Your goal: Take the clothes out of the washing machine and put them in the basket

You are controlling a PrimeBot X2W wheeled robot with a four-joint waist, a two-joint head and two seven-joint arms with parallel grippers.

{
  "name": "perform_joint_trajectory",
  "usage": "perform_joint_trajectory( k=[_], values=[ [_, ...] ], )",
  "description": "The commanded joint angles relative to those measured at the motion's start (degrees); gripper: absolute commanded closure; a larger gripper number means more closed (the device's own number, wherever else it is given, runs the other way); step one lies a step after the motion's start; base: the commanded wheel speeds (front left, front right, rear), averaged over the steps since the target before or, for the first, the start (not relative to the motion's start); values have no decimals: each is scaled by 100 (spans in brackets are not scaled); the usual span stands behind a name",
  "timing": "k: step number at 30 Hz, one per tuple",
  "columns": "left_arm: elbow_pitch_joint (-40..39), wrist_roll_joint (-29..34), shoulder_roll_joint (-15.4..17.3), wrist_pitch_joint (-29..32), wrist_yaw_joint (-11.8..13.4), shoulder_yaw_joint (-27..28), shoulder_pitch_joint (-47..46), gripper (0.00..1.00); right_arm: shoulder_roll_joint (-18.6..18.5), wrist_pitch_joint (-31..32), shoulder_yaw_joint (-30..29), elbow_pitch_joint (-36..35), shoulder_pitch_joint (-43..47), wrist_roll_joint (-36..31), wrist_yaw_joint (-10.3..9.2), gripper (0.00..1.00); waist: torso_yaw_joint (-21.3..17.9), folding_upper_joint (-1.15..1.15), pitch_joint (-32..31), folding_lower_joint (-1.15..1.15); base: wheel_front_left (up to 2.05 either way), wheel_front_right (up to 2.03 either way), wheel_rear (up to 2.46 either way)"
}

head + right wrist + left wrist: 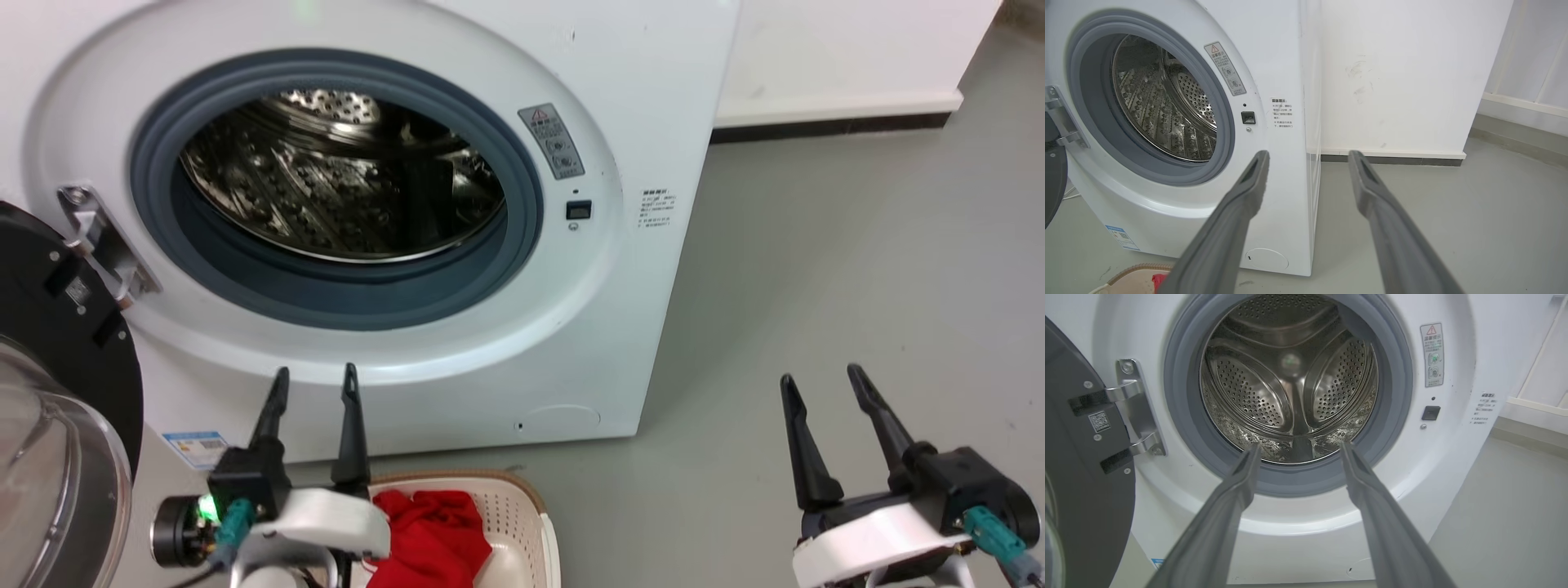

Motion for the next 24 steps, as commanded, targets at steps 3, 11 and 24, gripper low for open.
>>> perform_joint_trajectory(
  k=[3,11,24],
  values=[
    [-241,132,-1,-14,46,-109,361,0,0,64,34,-57,209,-64,-3,0,-20,0,-268,1,0,0,0],
    [-422,123,42,15,135,-137,789,0,0,98,55,-148,395,-37,-3,0,-40,0,-390,1,0,0,0],
    [-530,98,84,92,213,-194,872,0,0,124,55,-184,339,3,-3,0,18,0,-331,1,0,0,0]
  ],
)
